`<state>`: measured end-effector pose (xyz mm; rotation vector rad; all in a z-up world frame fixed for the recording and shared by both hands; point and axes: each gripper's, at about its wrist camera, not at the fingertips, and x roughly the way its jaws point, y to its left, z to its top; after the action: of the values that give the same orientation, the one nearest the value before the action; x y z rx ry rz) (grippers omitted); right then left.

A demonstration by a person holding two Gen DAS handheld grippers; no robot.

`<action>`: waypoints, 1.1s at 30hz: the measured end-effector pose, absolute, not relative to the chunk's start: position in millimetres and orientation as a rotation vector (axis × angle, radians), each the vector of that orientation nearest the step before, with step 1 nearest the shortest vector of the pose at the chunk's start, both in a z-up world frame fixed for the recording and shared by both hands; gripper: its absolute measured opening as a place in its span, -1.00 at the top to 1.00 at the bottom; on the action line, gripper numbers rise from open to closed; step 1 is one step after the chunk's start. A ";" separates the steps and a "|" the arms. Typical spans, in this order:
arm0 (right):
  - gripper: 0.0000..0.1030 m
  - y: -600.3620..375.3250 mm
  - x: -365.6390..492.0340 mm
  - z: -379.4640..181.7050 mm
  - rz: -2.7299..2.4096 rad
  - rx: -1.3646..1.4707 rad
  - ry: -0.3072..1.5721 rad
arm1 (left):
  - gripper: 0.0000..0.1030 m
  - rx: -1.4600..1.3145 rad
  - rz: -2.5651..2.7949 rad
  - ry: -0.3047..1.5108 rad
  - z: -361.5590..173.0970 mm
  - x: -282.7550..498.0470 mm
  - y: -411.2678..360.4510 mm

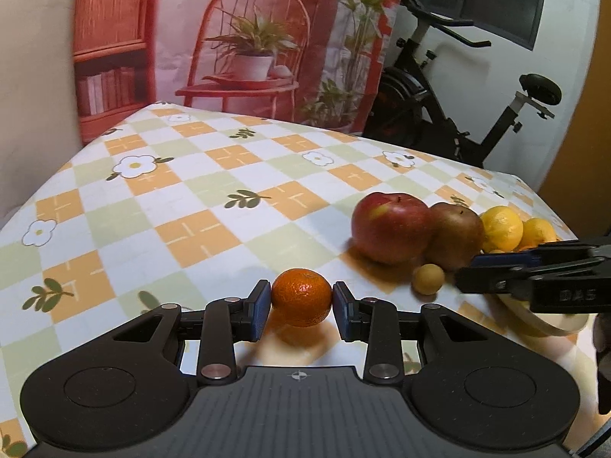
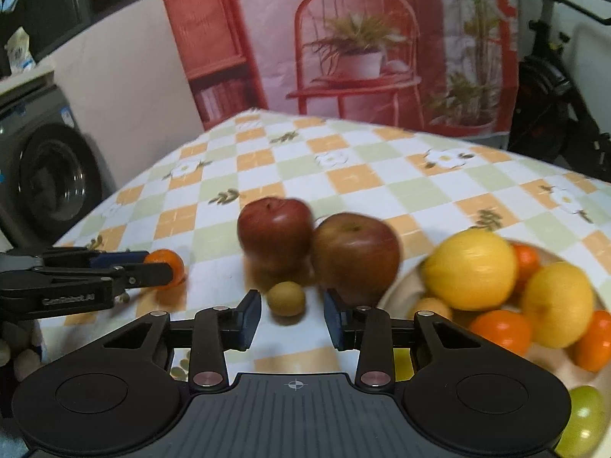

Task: Organize fruits
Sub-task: 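Grasp the tangerine with the left tool while the right tool grasps the small kiwi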

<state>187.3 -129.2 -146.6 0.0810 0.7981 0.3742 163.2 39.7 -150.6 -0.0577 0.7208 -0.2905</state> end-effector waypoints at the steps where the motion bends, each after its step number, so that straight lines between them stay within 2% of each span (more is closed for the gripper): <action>1: 0.35 -125.8 190.5 -148.7 0.373 0.081 0.806 | 0.28 -0.058 -0.289 0.718 -150.1 162.7 40.7; 11: 0.35 -111.4 209.0 -164.4 0.345 0.090 0.859 | 0.28 -0.088 -0.290 0.714 -152.1 161.7 49.2; 15: 0.50 -110.4 212.6 -168.4 0.342 0.093 0.872 | 0.28 -0.089 -0.294 0.716 -152.2 161.9 48.8; 27: 0.51 -129.0 195.4 -160.5 0.359 0.153 0.823 | 0.35 -0.040 -0.309 0.711 -148.8 161.6 33.5; 30: 0.50 -131.2 191.4 -158.3 0.361 0.162 0.811 | 0.25 -0.060 -0.312 0.755 -151.2 164.3 34.5; 33: 0.50 -134.3 187.6 -158.4 0.366 0.180 0.804 | 0.23 -0.069 -0.318 0.772 -154.9 164.3 34.9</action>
<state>187.6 -134.3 -158.4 0.1803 0.8043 0.3663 164.3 34.9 -154.9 -0.0693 0.7719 -0.3178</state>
